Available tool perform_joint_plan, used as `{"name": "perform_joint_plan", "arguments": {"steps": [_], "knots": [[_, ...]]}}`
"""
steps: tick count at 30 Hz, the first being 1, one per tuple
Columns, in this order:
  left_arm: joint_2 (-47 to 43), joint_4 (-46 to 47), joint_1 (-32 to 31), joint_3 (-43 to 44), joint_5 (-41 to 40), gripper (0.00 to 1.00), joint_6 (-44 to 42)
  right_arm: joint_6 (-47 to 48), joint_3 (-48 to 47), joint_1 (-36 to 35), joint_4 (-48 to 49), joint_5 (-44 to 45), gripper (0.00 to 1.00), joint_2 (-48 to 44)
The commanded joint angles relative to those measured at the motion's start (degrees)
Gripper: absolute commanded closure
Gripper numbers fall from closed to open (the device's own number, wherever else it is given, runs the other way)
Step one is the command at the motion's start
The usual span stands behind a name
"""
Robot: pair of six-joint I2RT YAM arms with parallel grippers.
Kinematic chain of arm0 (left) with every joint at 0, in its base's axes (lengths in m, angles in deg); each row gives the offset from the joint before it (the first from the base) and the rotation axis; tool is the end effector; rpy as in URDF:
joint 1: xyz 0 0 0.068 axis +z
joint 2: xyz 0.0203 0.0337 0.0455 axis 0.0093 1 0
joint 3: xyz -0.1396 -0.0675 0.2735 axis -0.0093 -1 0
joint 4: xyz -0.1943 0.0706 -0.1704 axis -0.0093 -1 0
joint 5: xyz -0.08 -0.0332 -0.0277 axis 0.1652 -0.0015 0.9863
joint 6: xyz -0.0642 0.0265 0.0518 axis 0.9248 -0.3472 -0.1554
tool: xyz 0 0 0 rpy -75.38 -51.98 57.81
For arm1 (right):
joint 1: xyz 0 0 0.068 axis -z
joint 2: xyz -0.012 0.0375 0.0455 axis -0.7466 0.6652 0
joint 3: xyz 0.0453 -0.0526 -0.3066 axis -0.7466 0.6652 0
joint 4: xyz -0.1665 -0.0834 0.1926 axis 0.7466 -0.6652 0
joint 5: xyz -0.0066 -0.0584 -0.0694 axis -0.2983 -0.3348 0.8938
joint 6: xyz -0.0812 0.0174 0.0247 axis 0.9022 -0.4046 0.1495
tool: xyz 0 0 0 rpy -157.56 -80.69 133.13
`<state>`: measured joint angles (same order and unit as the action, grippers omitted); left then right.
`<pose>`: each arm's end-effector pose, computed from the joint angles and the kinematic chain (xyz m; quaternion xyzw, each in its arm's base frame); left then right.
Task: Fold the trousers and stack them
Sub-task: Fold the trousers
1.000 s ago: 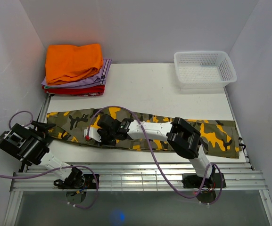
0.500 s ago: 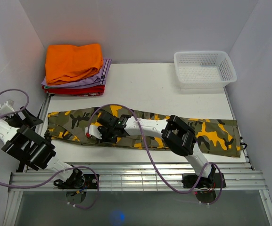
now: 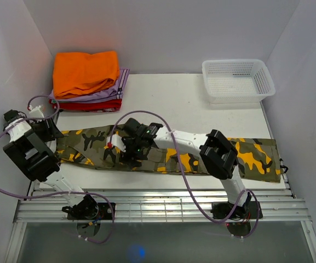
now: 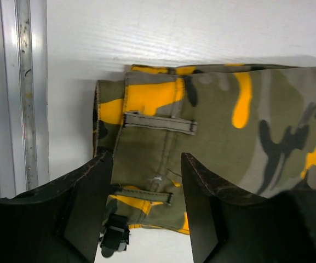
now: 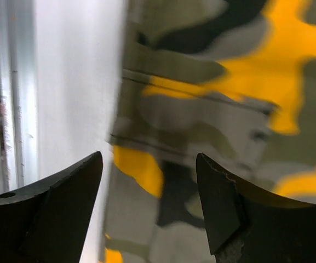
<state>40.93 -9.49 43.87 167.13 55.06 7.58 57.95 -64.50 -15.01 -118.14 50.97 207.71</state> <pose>0.3121 0.2335 0.2241 -0.0949 0.9386 -0.1646 0.2880 0.2058 0.4663 0.2107 -0.7133 0.6131 0.2426 0.2378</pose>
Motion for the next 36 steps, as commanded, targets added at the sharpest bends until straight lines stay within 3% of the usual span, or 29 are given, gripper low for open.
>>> {"name": "perform_joint_plan", "arguments": {"steps": [1,5,7,12,13,16,22,26,29,30,31,33,36], "knots": [[-0.1,4.9,-1.1,-2.4,-5.5,0.37,2.5,-1.6,-1.9,6.8,-1.3,-0.7,0.26,-5.9],[0.8,7.2,-3.1,-7.1,-10.8,0.37,2.2,-0.4,3.4,13.2,-3.3,2.3,0.30,-8.7],[1.5,7.7,-3.3,-9.0,-13.1,0.43,1.9,-0.9,5.3,15.7,-5.8,3.2,0.31,-10.3],[1.2,9.7,-3.3,-11.9,-19.1,0.83,-1.3,-2.0,15.2,27.9,-7.2,6.8,0.35,-17.8],[1.1,9.8,-3.3,-11.7,-20.2,1.00,-2.2,-1.9,16.4,30.2,-7.7,7.5,0.36,-21.0],[1.1,10.2,-2.6,-9.9,-23.8,1.00,-5.3,0.8,20.1,40.8,-11.3,9.8,0.39,-26.9],[3.1,7.9,-1.5,-2.8,-25.2,1.00,-9.5,14.9,23.3,65.3,-16.1,13.0,0.40,-33.8],[4.4,6.9,-1.6,1.5,-26.0,1.00,-11.1,25.8,21.2,73.4,-17.5,12.6,0.46,-32.0],[4.8,3.4,-1.6,4.3,-23.1,0.68,-12.6,33.0,17.4,76.4,-19.3,10.9,0.50,-28.0],[4.3,2.1,-1.6,4.2,-21.8,0.47,-13.1,34.6,16.3,76.8,-20.3,10.5,0.51,-25.6],[2.6,2.0,-1.6,3.8,-20.2,0.36,-13.4,38.0,15.1,77.5,-22.4,10.2,0.54,-24.4],[0.4,0.9,-1.7,2.7,-17.2,0.20,-15.2,40.8,12.4,78.1,-24.7,10.5,0.55,-21.1],[-5.1,-0.7,-2.1,2.0,-11.7,0.11,-17.1,43.9,10.7,79.0,-26.7,12.2,0.57,-17.7]]}}
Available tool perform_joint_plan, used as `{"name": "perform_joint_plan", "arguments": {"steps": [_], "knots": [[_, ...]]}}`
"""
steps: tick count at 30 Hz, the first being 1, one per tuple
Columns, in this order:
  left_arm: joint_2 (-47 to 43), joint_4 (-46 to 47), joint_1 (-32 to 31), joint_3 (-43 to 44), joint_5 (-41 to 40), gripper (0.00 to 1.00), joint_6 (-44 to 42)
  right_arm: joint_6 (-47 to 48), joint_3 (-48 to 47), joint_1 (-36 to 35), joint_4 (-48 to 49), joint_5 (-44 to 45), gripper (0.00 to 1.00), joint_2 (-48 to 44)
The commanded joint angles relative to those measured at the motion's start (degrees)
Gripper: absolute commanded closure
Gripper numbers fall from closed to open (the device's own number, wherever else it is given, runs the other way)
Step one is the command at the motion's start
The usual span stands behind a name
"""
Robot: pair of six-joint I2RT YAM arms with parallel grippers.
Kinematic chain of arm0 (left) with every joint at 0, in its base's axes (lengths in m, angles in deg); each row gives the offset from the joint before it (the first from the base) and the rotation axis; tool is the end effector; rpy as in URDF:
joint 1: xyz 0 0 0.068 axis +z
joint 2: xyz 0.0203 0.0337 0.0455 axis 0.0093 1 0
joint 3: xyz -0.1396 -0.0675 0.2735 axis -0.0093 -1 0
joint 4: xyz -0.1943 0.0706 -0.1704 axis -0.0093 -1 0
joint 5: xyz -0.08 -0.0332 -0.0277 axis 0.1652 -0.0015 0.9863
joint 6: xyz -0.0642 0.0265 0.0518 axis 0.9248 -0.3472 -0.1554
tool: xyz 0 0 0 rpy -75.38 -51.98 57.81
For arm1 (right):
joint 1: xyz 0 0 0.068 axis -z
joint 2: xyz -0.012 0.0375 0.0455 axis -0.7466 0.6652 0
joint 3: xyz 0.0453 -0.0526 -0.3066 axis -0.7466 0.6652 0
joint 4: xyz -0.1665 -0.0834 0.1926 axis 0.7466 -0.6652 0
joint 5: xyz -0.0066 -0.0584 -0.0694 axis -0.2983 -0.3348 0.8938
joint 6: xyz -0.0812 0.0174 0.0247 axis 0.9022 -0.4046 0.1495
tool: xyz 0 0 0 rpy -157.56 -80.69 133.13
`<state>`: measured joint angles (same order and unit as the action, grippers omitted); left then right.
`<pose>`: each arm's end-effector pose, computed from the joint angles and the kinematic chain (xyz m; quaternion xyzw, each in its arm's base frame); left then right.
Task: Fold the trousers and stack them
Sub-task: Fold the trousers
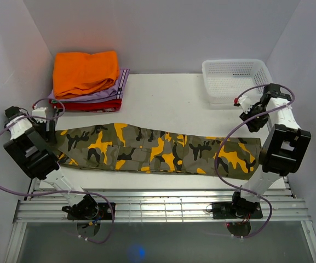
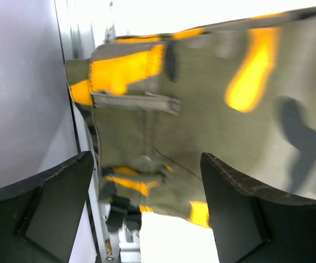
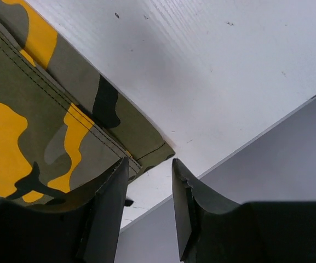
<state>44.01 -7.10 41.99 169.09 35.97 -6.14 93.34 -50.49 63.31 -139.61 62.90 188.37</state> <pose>0.3202 0.2543 0.2052 0.0102 0.9774 -0.0016 0.2110 0.3701 -0.0888 0.2471 -0.4215 0.8891 -0.0556 0.1695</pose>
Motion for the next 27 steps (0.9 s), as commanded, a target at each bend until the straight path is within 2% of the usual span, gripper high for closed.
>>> {"name": "perform_joint_plan", "arguments": {"steps": [1,5,7,12,16,27], "knots": [[-9.4,-3.7,-0.9,0.2,8.4,0.10,-3.6,9.1,-3.4,1.0,-5.3,1.1,0.57,2.1],[-15.5,-11.5,-3.9,1.6,18.9,0.09,-8.1,11.1,-4.7,2.0,-5.0,4.4,0.57,5.8],[-17.8,-14.6,-7.6,1.2,20.4,0.09,-10.0,11.7,-5.1,2.3,-5.0,5.2,0.58,7.5],[-24.5,-15.6,-15.6,-5.4,20.6,0.09,-9.6,13.1,-3.9,2.5,-4.9,6.0,0.60,9.1],[-25.2,-15.3,-21.0,-8.2,19.5,0.10,-6.7,13.8,-2.5,2.7,-5.0,7.3,0.64,10.1],[-23.6,-13.5,-23.9,-8.9,17.6,0.10,-3.4,15.9,0.0,4.2,-9.9,6.8,0.68,7.9]]}}
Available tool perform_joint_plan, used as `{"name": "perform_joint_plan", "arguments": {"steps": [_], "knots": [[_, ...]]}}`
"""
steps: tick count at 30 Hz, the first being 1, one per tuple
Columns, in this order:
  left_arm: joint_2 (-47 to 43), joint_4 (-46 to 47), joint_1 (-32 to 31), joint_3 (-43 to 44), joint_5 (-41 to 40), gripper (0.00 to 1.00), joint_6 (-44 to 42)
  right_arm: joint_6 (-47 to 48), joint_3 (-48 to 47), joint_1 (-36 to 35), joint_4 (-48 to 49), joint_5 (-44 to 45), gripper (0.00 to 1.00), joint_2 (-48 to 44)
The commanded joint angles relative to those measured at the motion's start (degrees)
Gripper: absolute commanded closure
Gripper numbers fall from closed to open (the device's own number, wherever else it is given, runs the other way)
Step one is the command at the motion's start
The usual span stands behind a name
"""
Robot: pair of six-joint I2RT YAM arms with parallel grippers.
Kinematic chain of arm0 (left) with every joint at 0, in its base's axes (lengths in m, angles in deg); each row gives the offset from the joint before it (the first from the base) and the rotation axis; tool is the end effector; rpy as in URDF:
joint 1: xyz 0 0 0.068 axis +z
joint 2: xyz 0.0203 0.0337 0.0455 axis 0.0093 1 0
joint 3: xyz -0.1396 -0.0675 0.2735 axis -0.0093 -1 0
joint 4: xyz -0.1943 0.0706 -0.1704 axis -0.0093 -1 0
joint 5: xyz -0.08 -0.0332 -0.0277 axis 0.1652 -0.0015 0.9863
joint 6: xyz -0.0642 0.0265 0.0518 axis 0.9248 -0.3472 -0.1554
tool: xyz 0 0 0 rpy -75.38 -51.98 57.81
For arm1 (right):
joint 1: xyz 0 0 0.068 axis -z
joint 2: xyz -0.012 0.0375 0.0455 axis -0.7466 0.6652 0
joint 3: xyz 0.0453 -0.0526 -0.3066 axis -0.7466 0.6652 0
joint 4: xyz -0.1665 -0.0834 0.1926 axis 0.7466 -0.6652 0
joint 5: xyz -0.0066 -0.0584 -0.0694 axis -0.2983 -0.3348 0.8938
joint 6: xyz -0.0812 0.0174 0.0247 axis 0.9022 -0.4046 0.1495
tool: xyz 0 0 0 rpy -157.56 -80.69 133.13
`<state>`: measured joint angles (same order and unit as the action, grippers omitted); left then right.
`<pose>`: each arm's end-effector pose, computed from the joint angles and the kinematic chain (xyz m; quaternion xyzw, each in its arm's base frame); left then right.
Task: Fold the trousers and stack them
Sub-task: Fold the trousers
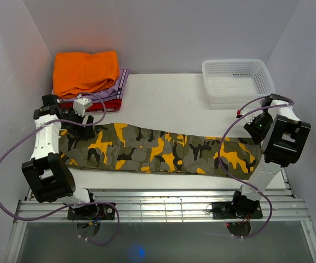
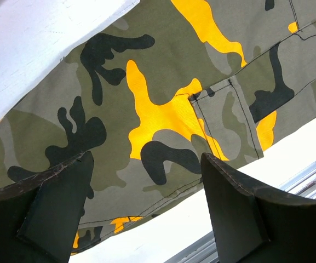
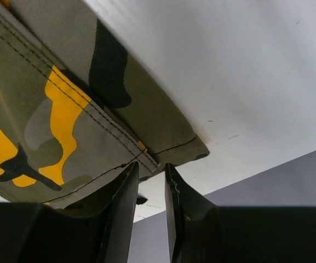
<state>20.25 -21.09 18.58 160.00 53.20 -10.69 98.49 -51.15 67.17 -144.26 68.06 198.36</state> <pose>0.2874 0.0492 0.2920 0.2631 0.9083 -0.1594 0.2834 0.3688 -0.1226 0.1835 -0.4287 0.9021 -0.0160 0.0473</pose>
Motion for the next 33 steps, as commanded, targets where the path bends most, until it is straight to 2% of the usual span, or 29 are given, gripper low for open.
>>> {"name": "perform_joint_plan", "arguments": {"steps": [1,9,13,16,21,25,26,27,29,30,31,33], "knots": [[0.4,0.7,-0.6,0.2,0.3,0.10,1.2,10.9,1.5,0.3,-5.4,1.8,0.68,-2.2],[0.6,1.2,-1.6,-0.2,-0.4,0.10,2.3,10.8,3.2,0.3,-3.5,4.0,0.67,-0.3],[0.2,1.4,-1.8,-0.8,-1.0,0.10,1.7,10.7,4.6,0.4,-1.9,6.1,0.63,-0.2],[0.0,1.6,-1.7,-1.5,-1.0,0.10,1.5,10.6,4.7,0.5,-1.5,6.1,0.55,-0.5],[-0.1,2.3,-2.0,-2.1,-1.2,0.10,2.1,10.6,4.7,0.5,-1.2,7.0,0.53,-0.4],[-0.2,2.6,-2.0,-2.4,-1.2,0.10,2.5,10.2,5.0,0.6,0.2,7.5,0.38,-0.2],[-0.2,2.7,-2.0,-2.4,-1.1,0.10,2.6,10.0,5.0,0.6,0.3,7.4,0.37,-0.2],[-0.2,2.6,-2.0,-2.5,-0.9,0.10,2.7,9.9,4.9,0.6,0.3,7.2,0.38,-0.2],[-0.3,2.6,-2.1,-2.7,-1.2,0.10,2.6,9.9,5.1,0.6,0.0,7.0,0.46,-0.2],[-0.4,2.6,-2.2,-2.7,-1.2,0.10,2.6,10.1,5.1,0.7,-0.6,6.9,0.52,-0.3],[-0.4,2.6,-2.2,-2.6,-1.2,0.10,2.5,10.2,5.1,0.6,-1.1,6.9,0.62,-0.3],[-0.4,2.6,-2.1,-2.7,-1.3,0.10,2.5,10.3,4.9,0.6,-2.2,6.2,0.73,-0.6]]}}
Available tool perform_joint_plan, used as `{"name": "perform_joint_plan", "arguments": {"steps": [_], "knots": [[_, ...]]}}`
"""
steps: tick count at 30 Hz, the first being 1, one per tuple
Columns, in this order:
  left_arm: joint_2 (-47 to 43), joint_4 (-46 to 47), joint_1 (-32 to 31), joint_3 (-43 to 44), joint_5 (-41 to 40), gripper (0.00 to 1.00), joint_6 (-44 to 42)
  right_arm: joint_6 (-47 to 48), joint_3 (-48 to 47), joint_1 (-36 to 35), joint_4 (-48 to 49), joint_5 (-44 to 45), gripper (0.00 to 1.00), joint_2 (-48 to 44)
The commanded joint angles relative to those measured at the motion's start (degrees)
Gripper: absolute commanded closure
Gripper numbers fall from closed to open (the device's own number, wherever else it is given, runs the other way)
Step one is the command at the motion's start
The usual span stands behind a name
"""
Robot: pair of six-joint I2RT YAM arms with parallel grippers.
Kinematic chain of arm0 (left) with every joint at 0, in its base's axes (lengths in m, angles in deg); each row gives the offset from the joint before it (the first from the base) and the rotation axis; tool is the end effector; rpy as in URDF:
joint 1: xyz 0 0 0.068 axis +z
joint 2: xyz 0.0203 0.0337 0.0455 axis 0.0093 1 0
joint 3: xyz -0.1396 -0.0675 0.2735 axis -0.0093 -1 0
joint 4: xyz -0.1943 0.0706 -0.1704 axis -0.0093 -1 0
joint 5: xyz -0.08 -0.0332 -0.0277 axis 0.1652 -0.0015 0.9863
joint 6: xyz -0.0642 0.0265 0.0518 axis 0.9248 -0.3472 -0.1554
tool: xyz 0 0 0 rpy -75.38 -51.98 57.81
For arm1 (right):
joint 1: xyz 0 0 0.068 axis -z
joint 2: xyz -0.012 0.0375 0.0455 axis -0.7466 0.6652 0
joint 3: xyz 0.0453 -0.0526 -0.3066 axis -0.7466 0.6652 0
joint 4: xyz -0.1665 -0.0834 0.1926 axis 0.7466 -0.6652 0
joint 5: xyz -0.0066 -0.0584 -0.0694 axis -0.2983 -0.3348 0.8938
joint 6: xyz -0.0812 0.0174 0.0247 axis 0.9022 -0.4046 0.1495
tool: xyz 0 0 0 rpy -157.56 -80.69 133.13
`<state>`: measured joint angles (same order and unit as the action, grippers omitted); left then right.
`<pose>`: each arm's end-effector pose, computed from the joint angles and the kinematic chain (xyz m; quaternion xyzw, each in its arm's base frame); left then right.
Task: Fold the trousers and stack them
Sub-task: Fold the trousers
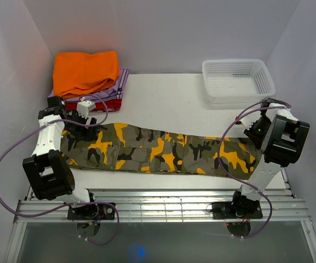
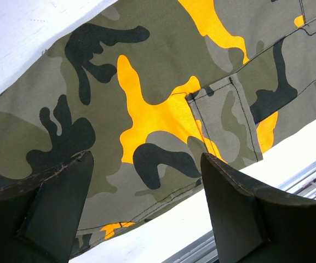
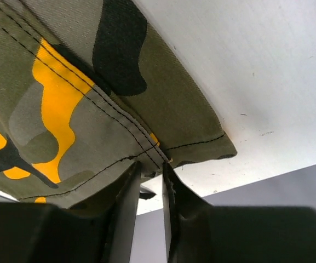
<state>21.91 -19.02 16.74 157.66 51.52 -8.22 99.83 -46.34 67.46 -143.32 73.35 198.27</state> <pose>0.2925 0.0430 0.2722 0.2528 0.9178 -0.1659 0.2574 0.3500 -0.1256 0.1628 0.4362 -0.8994 0.0260 0.0089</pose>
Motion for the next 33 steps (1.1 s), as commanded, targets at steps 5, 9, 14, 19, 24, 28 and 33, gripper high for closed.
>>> {"name": "perform_joint_plan", "arguments": {"steps": [5,9,14,19,24,28,33], "knots": [[-2.0,0.7,-0.4,-0.4,0.6,0.10,0.1,9.2,-1.6,0.4,-8.1,-0.8,0.89,-3.0],[-1.7,0.7,-0.5,-0.4,1.0,0.10,0.2,9.9,-3.1,0.4,-11.4,-1.2,0.92,-5.5],[-1.6,1.2,-0.5,-0.5,1.3,0.10,0.6,9.2,-7.4,0.4,-14.3,0.4,0.92,-5.7],[-1.7,1.5,-0.5,-1.3,1.1,0.11,0.8,7.2,-14.5,0.4,-16.1,2.4,0.92,-1.1],[-1.5,2.0,-0.5,-1.5,0.2,0.11,1.1,4.7,-18.5,-0.3,-13.3,4.6,0.92,6.8],[-1.9,2.1,-0.5,-2.1,-0.9,0.10,0.9,2.3,-17.9,-1.2,-10.6,4.9,0.92,10.3],[-2.6,2.6,-0.5,-1.8,-0.4,0.07,1.2,0.3,-14.3,-3.0,-6.2,4.6,0.50,8.8]]}}
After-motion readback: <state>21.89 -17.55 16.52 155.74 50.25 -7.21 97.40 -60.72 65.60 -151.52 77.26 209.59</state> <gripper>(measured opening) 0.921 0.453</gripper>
